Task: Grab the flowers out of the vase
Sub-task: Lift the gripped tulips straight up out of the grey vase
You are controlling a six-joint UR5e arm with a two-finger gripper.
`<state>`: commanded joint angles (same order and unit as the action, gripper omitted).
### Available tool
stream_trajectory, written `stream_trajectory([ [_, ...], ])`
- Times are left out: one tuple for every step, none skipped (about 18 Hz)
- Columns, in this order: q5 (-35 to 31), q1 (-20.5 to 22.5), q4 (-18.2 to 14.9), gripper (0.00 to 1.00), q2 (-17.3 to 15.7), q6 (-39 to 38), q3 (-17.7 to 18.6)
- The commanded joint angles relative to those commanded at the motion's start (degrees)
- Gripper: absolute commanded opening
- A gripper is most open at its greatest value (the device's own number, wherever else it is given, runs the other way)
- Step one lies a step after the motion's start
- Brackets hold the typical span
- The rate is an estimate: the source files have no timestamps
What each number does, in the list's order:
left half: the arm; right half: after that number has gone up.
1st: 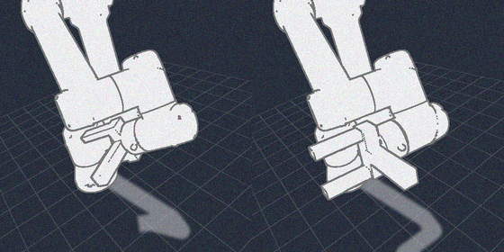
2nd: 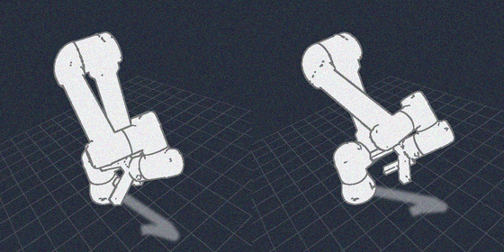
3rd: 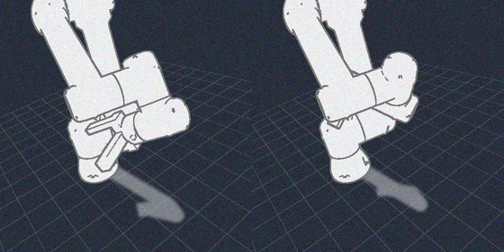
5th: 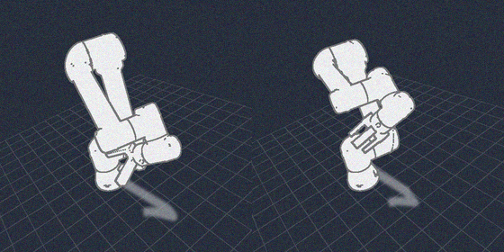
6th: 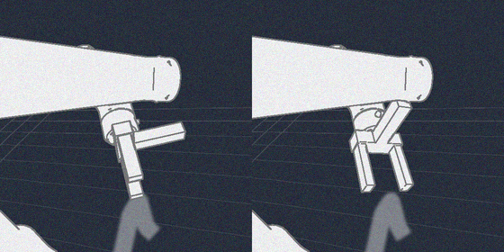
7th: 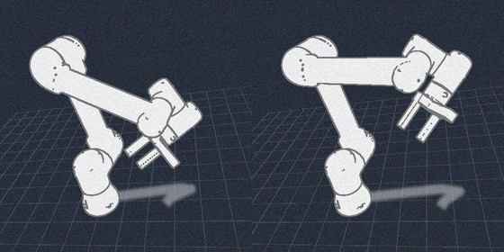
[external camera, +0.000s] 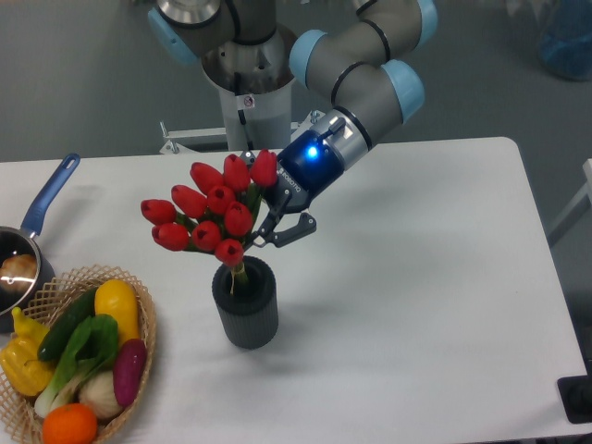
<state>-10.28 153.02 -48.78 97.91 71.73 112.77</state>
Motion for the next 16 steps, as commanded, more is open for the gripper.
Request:
stream_trajectory([
  [0.1,0.1,0.0,0.55,-0.3,-1.1,-0.4],
  [0.1,0.2,0.0,0.55,-0.3,-1.8,-0.6],
  [0.3,0.4,0.0,0.55,-0.4,-1.9,-0.7],
  [1.0,0.4,0.0,0.55,-0.4,-2.0,-0.7],
  [2.1,0.4,-0.1,0.55,-0.5,-2.0,-0.7],
  [2.9,0.5,-0.2,0.55,-0.7,-2.0,-0.7],
  [3.2,0.6,-0.2,0.55,-0.8,-2.3,-0.7],
  [3.6,1.1,-0.2,0.55,-0.9,-2.9,-0.8],
  [4.1,1.2,-0.2,0.55,-1.1,-3.3,-0.9],
  [4.9,1.6,-0.2,0.55,-1.4,-3.4,-0.9],
  [5.7,2.1,-0.2,0.55,-1.6,-3.9,-0.9],
  [6.4,2.5,-0.2,0.55,-1.6,-4.7,-1.1],
  [6.8,2.6,-0.2,0.55,-1.8,-5.4,-1.1],
  [6.9,2.8,-0.2,0.55,-2.0,-5.8,-1.5],
  [6.9,3.2,-0.3,0.55,-2.2,-6.3,-1.6],
  [7.5,3.7,-0.2,0.55,-2.5,-6.7,-1.7],
])
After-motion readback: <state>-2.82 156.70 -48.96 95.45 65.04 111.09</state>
